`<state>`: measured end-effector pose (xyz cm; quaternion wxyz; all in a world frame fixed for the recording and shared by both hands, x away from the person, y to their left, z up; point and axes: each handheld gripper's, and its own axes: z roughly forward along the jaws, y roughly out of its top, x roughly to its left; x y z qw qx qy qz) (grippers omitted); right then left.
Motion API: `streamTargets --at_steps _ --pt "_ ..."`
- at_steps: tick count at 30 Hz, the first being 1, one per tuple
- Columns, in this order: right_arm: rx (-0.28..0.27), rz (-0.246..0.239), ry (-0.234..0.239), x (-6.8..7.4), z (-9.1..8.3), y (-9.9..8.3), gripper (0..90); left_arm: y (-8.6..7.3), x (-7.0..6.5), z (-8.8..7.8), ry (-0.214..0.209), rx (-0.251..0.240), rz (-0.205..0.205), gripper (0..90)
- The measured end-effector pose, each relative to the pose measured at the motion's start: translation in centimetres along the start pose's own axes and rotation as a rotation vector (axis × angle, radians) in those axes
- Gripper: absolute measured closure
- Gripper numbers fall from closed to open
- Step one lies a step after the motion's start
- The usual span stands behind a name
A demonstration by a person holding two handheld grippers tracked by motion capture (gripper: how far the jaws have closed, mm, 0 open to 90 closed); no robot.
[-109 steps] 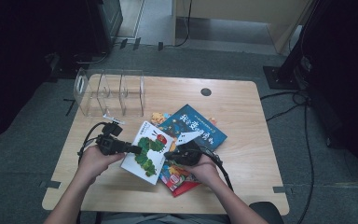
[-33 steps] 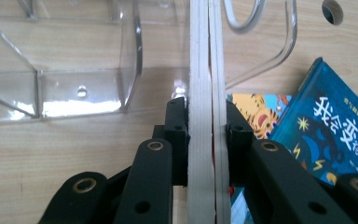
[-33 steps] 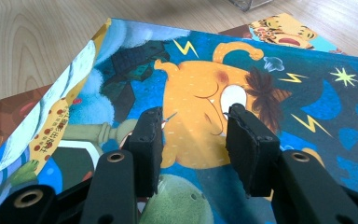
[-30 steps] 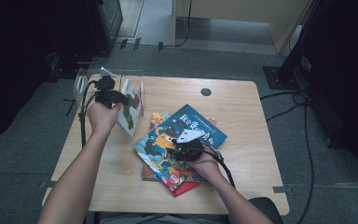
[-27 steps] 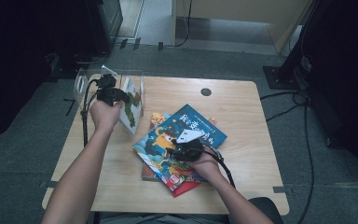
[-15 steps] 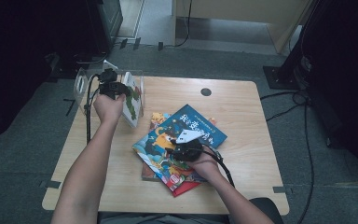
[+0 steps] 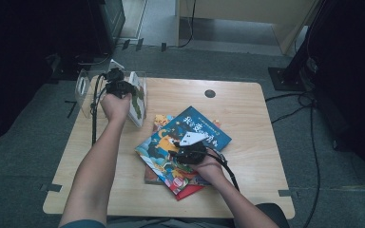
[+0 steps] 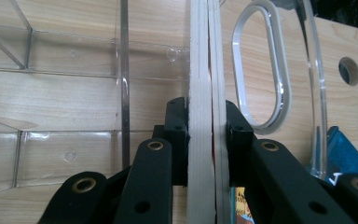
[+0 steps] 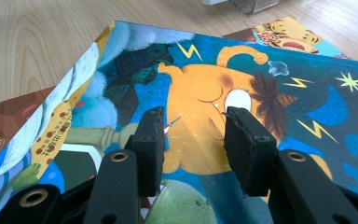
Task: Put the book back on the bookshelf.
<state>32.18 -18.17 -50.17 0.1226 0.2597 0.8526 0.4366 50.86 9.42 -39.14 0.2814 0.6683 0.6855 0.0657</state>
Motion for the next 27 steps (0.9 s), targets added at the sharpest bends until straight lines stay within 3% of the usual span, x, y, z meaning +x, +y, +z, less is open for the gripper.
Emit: streamTargets --at_steps 8,14,27 --pt "0.0 0.0 -0.004 0.0 0.0 0.0 57.7 0.0 -0.4 0.7 0.012 0.025 0.016 75.7" --pt "0.0 0.0 -0.004 0.0 0.0 0.0 57.8 0.0 -0.3 0.3 0.015 0.018 0.032 75.8" --pt "0.0 0.001 -0.004 0.1 0.0 0.0 57.7 0.6 -0.4 -1.3 -0.027 0.021 0.045 72.7"
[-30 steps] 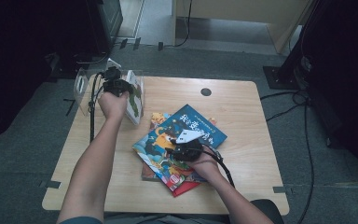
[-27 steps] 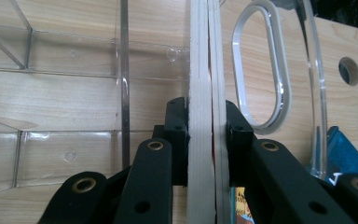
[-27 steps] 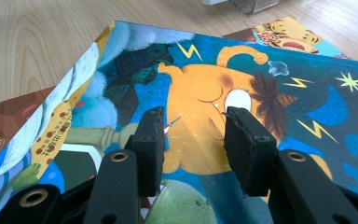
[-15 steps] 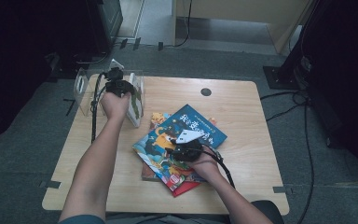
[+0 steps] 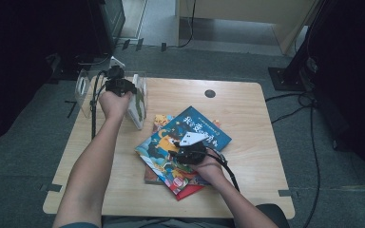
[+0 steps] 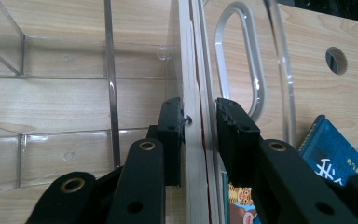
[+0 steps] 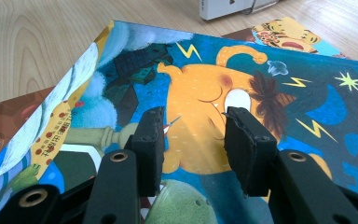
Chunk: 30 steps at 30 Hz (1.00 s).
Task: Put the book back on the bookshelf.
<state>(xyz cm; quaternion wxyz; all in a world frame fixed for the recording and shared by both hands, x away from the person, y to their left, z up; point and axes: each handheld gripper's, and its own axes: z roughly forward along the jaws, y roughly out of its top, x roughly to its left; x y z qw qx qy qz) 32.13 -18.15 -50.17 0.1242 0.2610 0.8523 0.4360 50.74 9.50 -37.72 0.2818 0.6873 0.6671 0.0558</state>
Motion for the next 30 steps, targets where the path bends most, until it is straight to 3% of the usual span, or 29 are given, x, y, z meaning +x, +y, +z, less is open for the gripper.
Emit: streamTargets --at_steps 12,17,30 --pt "0.0 -0.001 -0.001 0.0 0.0 0.0 57.8 0.1 0.7 -2.5 -0.026 -0.039 0.042 72.1" --pt "0.0 0.0 0.0 0.0 0.0 0.0 57.8 -0.5 0.8 -3.1 -0.039 -0.027 0.086 71.5" --pt "0.0 0.012 0.002 -0.2 -0.2 -0.1 57.1 -3.2 1.5 -4.5 -0.136 -0.013 0.146 71.1"
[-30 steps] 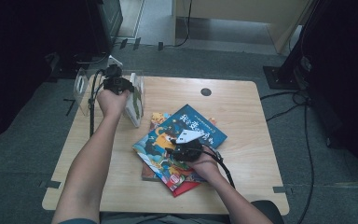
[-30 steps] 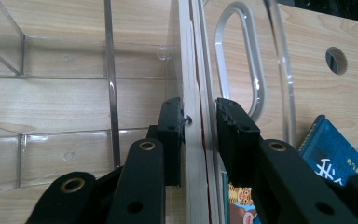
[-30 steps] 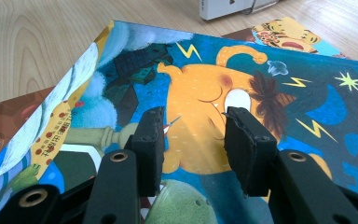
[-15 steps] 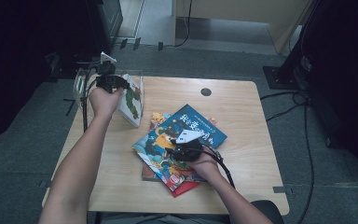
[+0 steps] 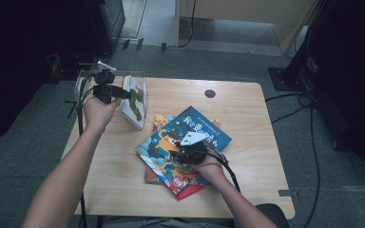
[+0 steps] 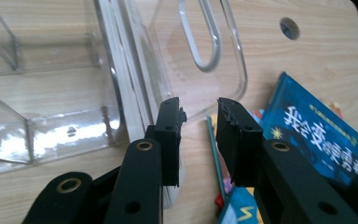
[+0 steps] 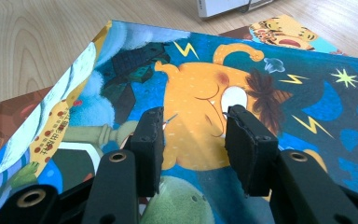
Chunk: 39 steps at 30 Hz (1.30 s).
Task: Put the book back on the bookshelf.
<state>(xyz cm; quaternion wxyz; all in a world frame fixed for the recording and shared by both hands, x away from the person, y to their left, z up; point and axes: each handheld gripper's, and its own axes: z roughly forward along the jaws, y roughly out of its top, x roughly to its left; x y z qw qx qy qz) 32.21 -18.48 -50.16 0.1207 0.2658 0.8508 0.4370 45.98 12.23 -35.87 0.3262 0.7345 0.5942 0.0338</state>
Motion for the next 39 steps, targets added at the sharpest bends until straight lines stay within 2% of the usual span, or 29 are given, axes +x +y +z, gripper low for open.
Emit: streamTargets --at_steps 5,9,11,22,25,34,39 --pt "0.009 0.006 0.001 -0.1 -0.2 0.0 57.1 -1.3 -0.3 -0.2 -0.018 0.01 0.035 71.0" --pt "0.013 0.027 0.013 -0.3 -0.3 0.1 59.0 -2.6 -0.6 -0.5 -0.049 -0.007 0.061 71.0" --pt "0.016 0.047 0.02 -0.4 -0.4 0.1 59.9 -3.2 -0.7 -0.6 -0.064 -0.006 0.064 71.0" --pt "0.023 0.067 0.009 -1.1 -1.2 0.2 63.2 -6.1 -0.9 -0.5 -0.102 0.025 0.106 70.6" --pt "0.02 0.079 0.005 -1.3 -1.5 0.2 63.8 -6.8 -0.9 -0.5 -0.12 0.018 0.121 73.8" --pt "0.012 0.097 -0.019 -2.1 -2.5 0.0 65.7 -8.9 -0.5 0.3 -0.155 0.049 0.156 73.8" --pt "0.005 0.126 -0.036 -2.8 -3.5 -0.4 66.0 -9.8 -0.4 1.2 -0.173 0.074 0.185 77.8"
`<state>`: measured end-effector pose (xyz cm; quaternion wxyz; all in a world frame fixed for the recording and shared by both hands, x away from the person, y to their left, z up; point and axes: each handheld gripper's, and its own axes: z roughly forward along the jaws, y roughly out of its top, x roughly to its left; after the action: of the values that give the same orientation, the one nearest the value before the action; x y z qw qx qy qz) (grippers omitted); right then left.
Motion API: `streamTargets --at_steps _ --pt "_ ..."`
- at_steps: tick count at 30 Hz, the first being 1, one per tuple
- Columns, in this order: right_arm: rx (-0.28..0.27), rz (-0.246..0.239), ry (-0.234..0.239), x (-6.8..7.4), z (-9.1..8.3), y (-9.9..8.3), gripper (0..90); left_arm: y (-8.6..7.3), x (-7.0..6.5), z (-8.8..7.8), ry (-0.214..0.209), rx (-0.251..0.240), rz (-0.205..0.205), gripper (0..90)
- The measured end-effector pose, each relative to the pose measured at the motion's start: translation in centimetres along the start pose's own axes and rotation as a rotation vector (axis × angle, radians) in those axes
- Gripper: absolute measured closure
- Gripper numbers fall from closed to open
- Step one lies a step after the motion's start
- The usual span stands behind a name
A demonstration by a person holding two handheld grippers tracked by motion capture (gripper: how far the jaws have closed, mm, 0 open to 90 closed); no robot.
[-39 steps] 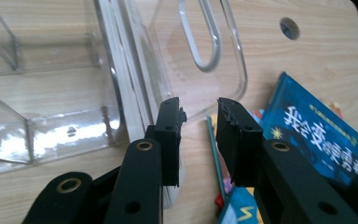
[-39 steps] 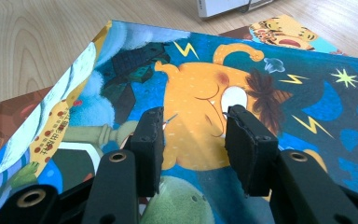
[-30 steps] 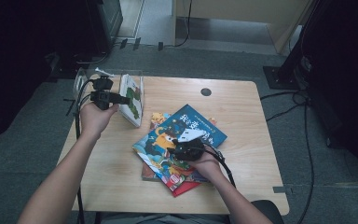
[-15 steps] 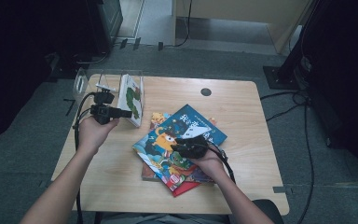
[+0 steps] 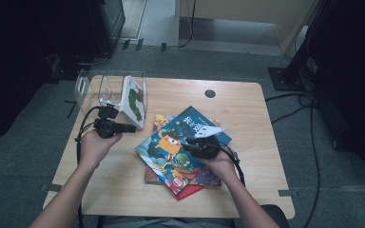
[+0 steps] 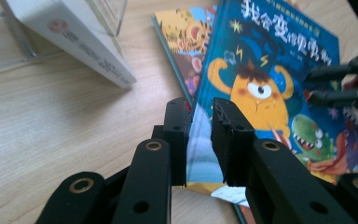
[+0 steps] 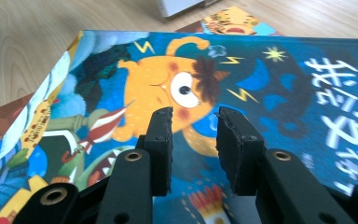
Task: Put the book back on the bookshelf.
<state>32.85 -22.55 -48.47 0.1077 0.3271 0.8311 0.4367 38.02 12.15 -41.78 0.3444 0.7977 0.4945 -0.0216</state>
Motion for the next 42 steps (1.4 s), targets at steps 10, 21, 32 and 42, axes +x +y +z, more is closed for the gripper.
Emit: streamTargets --at_steps 10,21,32,42 --pt "-0.009 0.04 -0.042 -1.0 -1.5 -0.9 67.4 -0.8 0.2 1.7 -0.019 0.031 0.042 80.1" --pt "0.003 0.067 -0.077 -1.8 -3.2 -2.4 73.3 -1.6 0.3 3.6 -0.055 0.052 0.059 82.6" --pt "0.022 0.104 -0.113 -2.7 -4.6 -4.1 78.4 -1.9 0.4 4.7 -0.042 0.084 0.117 81.7" --pt "0.023 0.148 -0.143 -3.5 -6.0 -5.4 88.3 -1.9 1.0 4.8 -0.073 0.059 0.122 79.7"
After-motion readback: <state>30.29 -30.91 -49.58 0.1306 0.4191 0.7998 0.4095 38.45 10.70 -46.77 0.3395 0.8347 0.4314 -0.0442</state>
